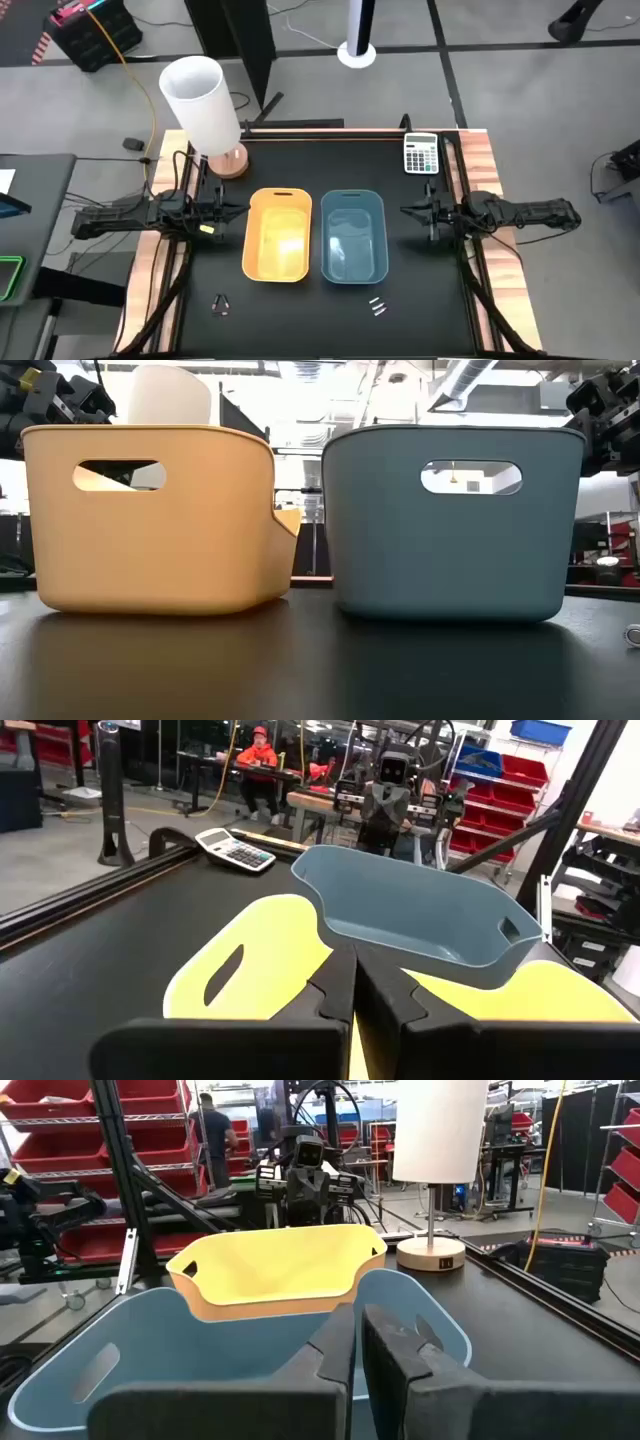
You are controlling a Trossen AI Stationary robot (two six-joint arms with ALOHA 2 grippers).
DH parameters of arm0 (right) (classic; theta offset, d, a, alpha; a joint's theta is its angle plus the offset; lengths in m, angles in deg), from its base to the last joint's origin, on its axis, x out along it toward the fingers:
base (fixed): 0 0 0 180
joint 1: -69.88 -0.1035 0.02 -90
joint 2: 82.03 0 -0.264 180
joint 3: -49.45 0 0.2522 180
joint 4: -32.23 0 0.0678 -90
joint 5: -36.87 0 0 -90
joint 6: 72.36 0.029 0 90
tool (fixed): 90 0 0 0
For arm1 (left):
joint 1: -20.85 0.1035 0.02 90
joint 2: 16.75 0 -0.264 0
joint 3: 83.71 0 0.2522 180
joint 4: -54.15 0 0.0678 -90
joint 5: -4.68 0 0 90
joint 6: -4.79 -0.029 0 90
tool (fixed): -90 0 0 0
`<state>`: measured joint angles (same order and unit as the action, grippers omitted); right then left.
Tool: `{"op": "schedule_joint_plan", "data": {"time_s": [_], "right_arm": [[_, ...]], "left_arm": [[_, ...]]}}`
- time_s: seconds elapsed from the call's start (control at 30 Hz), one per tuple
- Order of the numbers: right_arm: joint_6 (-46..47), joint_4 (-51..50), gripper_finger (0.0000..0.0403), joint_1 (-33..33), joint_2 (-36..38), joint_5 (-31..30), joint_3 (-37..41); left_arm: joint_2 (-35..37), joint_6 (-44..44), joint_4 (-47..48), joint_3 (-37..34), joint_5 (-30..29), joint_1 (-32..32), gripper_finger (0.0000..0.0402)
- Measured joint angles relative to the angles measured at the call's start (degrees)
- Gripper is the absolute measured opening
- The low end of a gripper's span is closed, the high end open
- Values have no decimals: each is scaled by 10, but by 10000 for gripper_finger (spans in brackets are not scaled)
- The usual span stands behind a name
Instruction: Sort batteries
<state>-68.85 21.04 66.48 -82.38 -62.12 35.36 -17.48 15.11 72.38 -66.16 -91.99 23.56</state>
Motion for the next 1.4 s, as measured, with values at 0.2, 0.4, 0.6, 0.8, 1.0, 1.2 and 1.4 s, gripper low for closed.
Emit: {"op": "schedule_joint_plan", "data": {"time_s": [0.2, 0.4, 0.6, 0.8, 1.0, 1.2, 1.4], "right_arm": [[0, 0, 42, 0, 0, 0, 0], [0, 0, 42, 0, 0, 0, 0], [0, 0, 42, 0, 0, 0, 0], [0, 0, 42, 0, 0, 0, 0], [0, 0, 42, 0, 0, 0, 0], [0, 0, 42, 0, 0, 0, 0], [0, 0, 42, 0, 0, 0, 0]], "left_arm": [[0, 0, 0, 0, 0, 0, 0], [0, 0, 0, 0, 0, 0, 0], [0, 0, 0, 0, 0, 0, 0], [0, 0, 0, 0, 0, 0, 0], [0, 0, 0, 0, 0, 0, 0], [0, 0, 0, 0, 0, 0, 0], [0, -53, -20, -1, -28, 0, 0]]}}
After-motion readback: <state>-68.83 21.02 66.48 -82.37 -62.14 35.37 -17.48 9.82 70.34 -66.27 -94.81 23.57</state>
